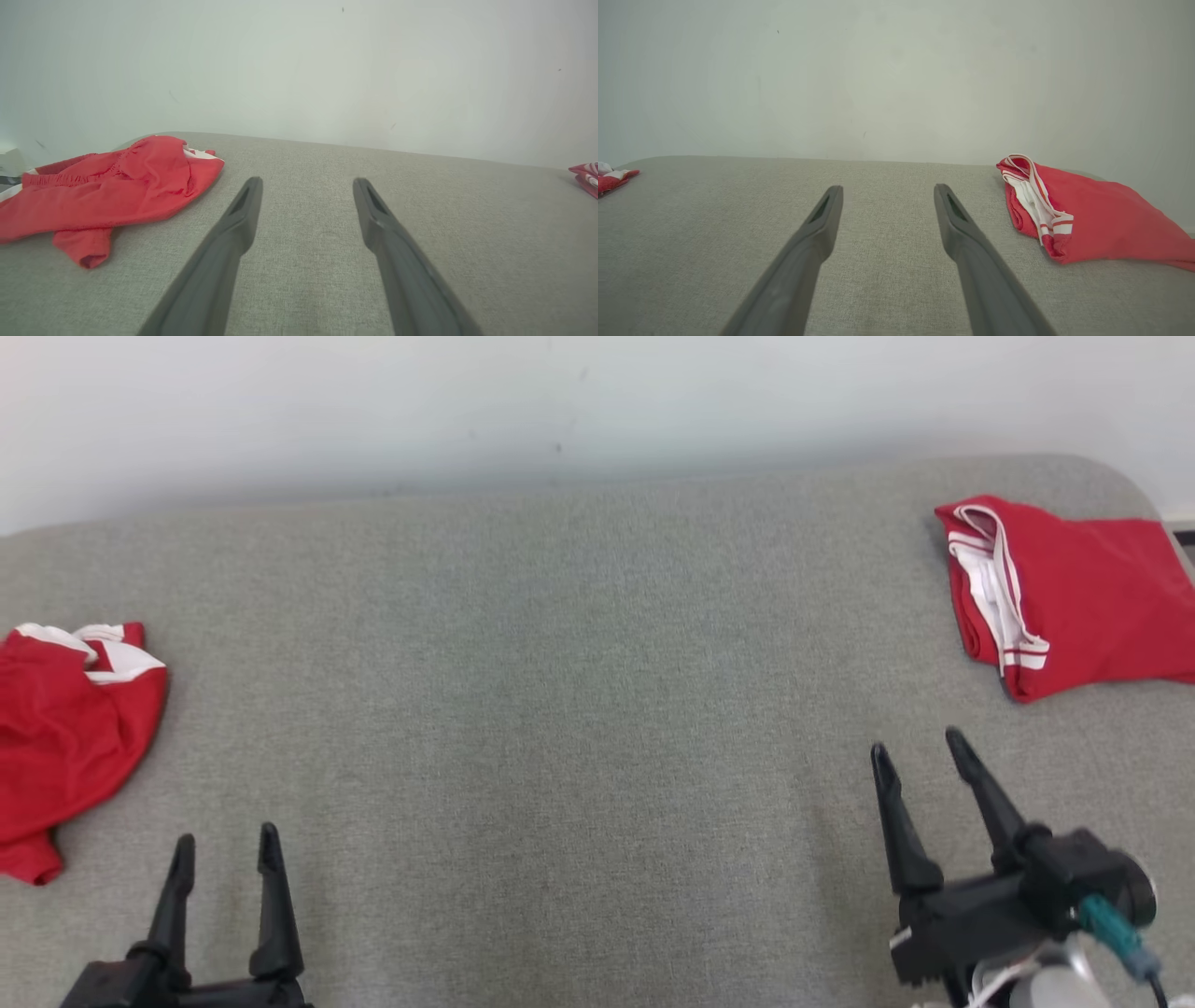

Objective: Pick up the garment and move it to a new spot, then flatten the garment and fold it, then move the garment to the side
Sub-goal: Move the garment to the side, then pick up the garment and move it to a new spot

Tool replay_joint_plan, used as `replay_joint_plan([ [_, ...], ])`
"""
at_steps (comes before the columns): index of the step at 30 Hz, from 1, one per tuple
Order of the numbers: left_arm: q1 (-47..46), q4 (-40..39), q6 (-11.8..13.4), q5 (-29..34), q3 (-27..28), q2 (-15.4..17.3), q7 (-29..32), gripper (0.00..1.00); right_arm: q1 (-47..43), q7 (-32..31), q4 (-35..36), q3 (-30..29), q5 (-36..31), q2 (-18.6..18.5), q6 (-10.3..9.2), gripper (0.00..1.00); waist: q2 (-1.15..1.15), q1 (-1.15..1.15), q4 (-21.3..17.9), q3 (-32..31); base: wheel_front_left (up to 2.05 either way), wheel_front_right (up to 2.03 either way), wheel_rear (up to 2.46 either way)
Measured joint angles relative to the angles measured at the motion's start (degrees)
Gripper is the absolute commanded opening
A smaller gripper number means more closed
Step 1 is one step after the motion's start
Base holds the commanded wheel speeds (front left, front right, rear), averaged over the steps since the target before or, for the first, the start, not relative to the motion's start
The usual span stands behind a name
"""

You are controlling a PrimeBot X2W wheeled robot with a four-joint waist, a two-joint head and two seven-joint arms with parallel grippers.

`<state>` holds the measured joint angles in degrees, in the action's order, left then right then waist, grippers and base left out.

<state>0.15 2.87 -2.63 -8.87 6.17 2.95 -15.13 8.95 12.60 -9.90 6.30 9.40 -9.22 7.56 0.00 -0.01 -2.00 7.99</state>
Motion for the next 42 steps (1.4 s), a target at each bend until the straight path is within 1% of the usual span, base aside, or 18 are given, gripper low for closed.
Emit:
replay_joint_plan([
  [6,1.2,1.7,-0.5,-0.2,-0.4,0.0,0.0,1.0,-6.0,-0.9,2.2,-1.4,-0.3,2.3,0.0,1.0,0.0,0.0,0.5,-2.8,0.0,0.0,0.0],
  [14,3.0,3.1,-0.9,-0.3,-0.5,0.0,0.0,1.0,-10.5,-1.0,2.9,-1.7,-0.4,3.2,0.0,1.0,0.0,0.0,1.0,-6.3,0.0,0.0,0.0],
  [19,3.7,3.5,-1.0,-0.3,-0.7,0.0,0.0,1.0,-11.4,-1.1,3.3,-2.3,-0.4,3.5,0.0,1.0,0.0,0.0,1.0,-7.2,0.0,0.0,0.0],
  [31,3.6,3.8,-1.2,0.2,-0.7,0.0,0.0,1.0,-11.6,-1.0,2.9,-2.5,-0.4,3.8,0.0,1.0,0.0,0.01,1.7,-7.0,0.0,0.0,0.0],
  [35,3.3,3.9,-1.2,0.3,-0.3,0.0,0.0,1.0,-11.6,-0.9,2.6,-2.1,-0.3,4.1,0.0,1.0,0.0,0.01,2.7,-7.0,0.0,0.0,0.0],
  [41,2.4,4.0,-1.2,0.5,0.2,0.3,0.0,1.0,-11.5,-0.5,2.0,-1.6,0.2,4.4,0.0,1.0,0.0,0.01,5.8,-6.7,0.0,0.0,0.0],
  [42,2.4,4.0,-1.2,0.5,0.2,0.3,0.0,1.0,-11.5,-0.5,2.0,-1.6,0.2,4.4,0.0,1.0,0.0,0.01,5.8,-6.7,0.0,0.0,0.0],
])
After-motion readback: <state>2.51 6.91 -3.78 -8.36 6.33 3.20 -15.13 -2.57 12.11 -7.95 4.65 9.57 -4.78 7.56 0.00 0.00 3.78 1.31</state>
